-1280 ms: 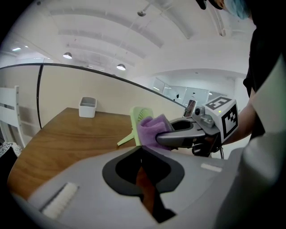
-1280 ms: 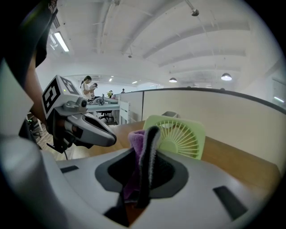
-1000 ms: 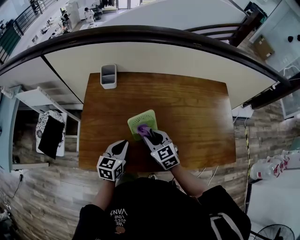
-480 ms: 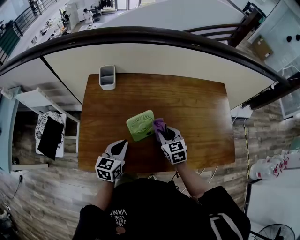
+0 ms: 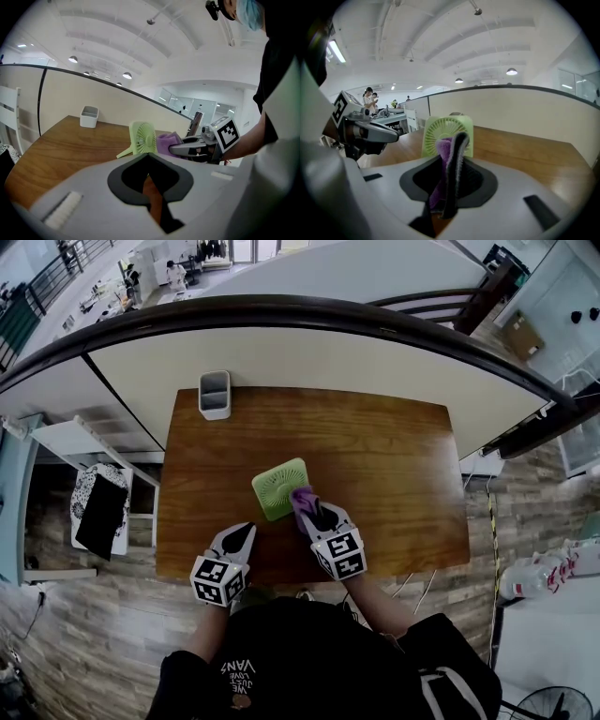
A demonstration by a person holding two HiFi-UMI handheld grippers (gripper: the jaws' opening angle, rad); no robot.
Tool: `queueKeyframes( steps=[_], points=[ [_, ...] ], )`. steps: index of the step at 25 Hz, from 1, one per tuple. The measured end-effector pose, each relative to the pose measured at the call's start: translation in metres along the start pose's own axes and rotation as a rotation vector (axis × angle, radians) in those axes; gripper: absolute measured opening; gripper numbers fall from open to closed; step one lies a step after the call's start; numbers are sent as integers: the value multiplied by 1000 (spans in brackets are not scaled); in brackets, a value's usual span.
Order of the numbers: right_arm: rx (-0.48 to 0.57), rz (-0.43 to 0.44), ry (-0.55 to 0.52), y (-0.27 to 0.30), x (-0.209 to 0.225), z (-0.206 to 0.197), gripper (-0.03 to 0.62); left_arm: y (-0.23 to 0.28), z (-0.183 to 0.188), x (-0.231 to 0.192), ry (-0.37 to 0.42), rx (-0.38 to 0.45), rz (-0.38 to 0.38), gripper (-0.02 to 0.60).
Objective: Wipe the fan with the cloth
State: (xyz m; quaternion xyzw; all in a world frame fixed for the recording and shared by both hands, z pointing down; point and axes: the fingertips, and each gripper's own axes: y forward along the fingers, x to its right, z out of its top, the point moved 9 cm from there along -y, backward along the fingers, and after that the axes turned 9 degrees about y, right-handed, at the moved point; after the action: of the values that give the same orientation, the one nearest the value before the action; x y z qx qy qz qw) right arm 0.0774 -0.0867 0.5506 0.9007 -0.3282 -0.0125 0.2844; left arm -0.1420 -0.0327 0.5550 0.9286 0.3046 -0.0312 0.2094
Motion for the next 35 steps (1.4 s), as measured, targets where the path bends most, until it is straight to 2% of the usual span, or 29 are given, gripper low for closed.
queueKeyframes(
  steps=[7, 12, 18, 28, 35],
  points=[
    [-80, 157, -85, 17, -51, -15, 94, -13, -5, 5, -10, 6, 11, 11],
    [-137, 189, -176, 36, -62, -19, 94, -23, -10, 4, -18, 1, 32, 11],
    [-162, 129, -118, 32, -39, -23, 94, -27, -10, -2, -25, -5, 43, 11],
    [-177, -55, -10, 15, 23, -25, 95, -17, -1, -7, -13, 9, 16, 11],
    [-162, -159, 58, 8, 45, -25, 95, -19, 5, -7, -4, 11, 21, 11]
  ],
)
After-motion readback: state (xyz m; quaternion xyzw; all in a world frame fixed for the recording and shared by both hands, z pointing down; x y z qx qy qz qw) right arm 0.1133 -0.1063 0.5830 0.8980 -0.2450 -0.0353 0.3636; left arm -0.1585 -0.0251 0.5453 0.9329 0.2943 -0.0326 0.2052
